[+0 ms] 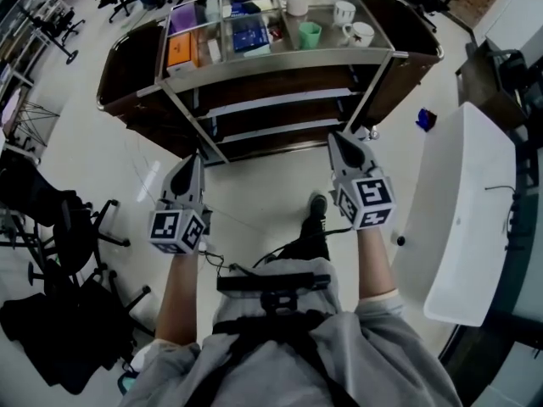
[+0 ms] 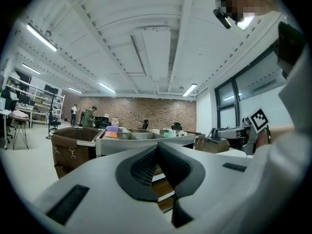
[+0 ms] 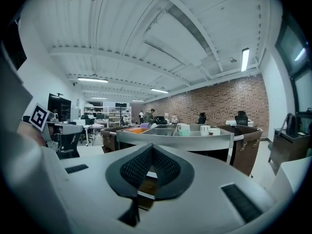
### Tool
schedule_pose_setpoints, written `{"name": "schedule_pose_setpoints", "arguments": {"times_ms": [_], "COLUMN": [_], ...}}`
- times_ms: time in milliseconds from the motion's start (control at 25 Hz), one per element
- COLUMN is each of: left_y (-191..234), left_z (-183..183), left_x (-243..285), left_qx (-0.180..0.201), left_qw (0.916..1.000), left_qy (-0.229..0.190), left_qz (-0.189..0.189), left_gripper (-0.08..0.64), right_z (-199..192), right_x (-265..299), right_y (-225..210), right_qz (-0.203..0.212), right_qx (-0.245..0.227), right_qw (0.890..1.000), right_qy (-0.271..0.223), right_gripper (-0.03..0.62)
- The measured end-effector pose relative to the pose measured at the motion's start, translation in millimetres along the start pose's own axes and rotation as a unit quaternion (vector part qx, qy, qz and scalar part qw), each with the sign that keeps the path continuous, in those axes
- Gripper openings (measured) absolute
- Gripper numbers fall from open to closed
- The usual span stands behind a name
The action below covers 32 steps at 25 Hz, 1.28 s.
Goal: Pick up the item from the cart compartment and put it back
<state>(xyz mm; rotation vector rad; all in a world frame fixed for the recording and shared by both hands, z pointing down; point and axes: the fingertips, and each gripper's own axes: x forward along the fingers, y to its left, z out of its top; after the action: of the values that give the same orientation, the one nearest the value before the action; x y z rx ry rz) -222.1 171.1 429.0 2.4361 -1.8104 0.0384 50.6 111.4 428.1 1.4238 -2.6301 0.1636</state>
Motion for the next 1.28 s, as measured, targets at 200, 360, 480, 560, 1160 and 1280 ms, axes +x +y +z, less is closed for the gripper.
{"name": "schedule_pose_setpoints", "arguments": {"times_ms": [200,360,480,560,1160,1280], "left_y": [4.8,7.8,10.0,11.9,21.6,33.0], "left_z": [7.4,16.0,24.2,28.1,62.1,64.7], "left_x": [34.8,65.5,96.6,117.7,228.1,245.0], "left_qx": [-0.003,-0.004,-0.007,-0.003,-0.023,-0.022], "left_qw": [0.9999,0.9998,0.9996,0.9995,0.9973,0.9985], "left_qy": [-0.009,-0.009,-0.012,-0.013,-0.004,-0.007], "left_qz": [0.006,0.017,0.023,0.028,0.069,0.05], "left_gripper": [0.005,0.005,0.005,0.005,0.005,0.005], "right_z": [9.0,19.6,28.4,34.6,74.5,81.4], "right_x": [40.4,74.1,98.3,116.0,211.8,232.3], "right_y": [-19.3,-36.7,-54.6,-64.9,-97.9,-102.2], "right_qz": [0.016,0.047,0.062,0.076,0.187,0.174], "right_qx": [-0.006,-0.004,-0.004,-0.006,0.014,-0.017], "right_qw": [1.0,0.999,0.998,0.997,0.982,0.984], "right_qy": [-0.001,-0.002,-0.001,-0.001,0.027,0.014], "right_gripper": [0.009,0.009,0.009,0.009,0.009,0.009]}}
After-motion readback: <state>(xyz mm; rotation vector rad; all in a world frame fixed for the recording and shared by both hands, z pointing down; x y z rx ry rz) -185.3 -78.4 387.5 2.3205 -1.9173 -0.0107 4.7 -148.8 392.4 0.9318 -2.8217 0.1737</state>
